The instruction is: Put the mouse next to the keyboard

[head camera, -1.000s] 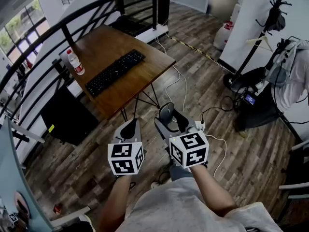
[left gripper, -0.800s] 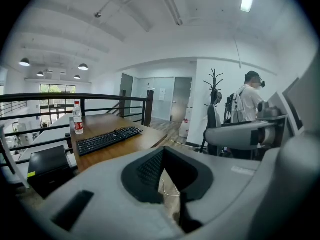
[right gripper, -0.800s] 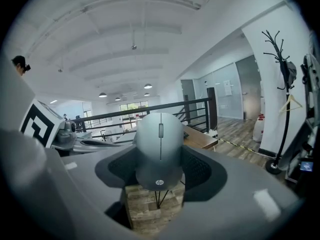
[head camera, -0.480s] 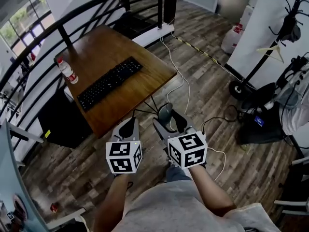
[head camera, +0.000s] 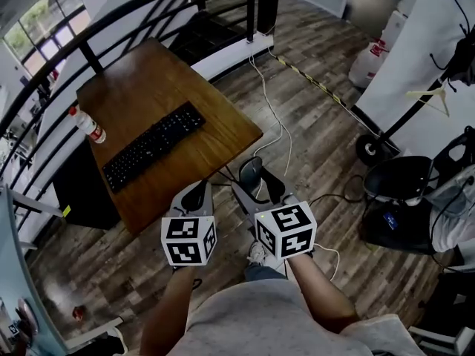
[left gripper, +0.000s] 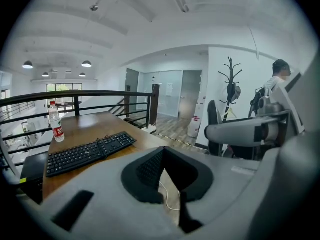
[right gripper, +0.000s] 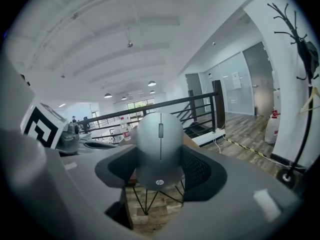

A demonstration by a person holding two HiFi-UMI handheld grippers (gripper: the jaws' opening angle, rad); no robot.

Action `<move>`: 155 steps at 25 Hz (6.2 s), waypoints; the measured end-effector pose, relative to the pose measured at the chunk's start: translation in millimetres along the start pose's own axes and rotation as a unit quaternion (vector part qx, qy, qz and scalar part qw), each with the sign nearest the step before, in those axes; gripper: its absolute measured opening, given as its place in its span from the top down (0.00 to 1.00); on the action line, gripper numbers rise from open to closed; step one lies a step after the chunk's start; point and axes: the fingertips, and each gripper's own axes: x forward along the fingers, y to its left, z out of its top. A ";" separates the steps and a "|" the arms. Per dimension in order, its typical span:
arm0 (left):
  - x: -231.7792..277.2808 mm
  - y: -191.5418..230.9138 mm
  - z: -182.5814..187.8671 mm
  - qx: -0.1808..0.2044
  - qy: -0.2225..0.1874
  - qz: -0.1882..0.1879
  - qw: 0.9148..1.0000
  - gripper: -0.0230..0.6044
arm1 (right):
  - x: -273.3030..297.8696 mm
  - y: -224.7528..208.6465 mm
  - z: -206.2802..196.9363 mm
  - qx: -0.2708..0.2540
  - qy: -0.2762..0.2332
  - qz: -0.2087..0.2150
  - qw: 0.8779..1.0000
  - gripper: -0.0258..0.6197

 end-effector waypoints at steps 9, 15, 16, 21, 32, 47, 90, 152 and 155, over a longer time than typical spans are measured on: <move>41.3 0.0 23.1 -0.010 0.001 0.048 0.999 0.97 | 32.0 -47.5 20.7 -0.006 0.011 0.044 0.999 0.51; 46.5 14.2 24.9 -0.026 0.000 0.081 0.996 0.97 | 52.2 -53.6 25.9 -0.014 0.020 0.069 0.997 0.51; 48.2 17.3 26.2 -0.027 -0.002 0.085 0.996 0.97 | 56.2 -54.1 26.6 -0.015 0.020 0.072 0.997 0.51; 55.5 31.8 34.6 -0.034 -0.012 0.099 0.994 0.97 | 75.2 -55.7 31.3 -0.023 0.026 0.083 0.996 0.51; 93.4 101.1 45.9 -0.066 -0.028 0.118 0.990 0.97 | 155.9 -58.0 42.8 -0.051 0.050 0.084 0.994 0.51; 134.4 210.3 48.5 -0.094 -0.019 0.119 0.988 0.97 | 279.0 -62.5 48.9 -0.072 0.115 0.048 0.990 0.51; 185.5 302.7 39.2 -0.162 0.000 0.198 0.967 0.97 | 410.1 -129.2 -33.9 -0.098 0.356 0.045 0.928 0.51; 125.5 313.6 100.2 -0.145 -0.046 0.233 0.961 0.97 | 395.4 -18.9 103.4 -0.120 0.118 0.160 0.973 0.72; 122.5 314.9 106.9 -0.142 -0.054 0.232 0.961 0.97 | 388.8 -3.6 116.4 -0.127 0.096 0.179 0.971 0.74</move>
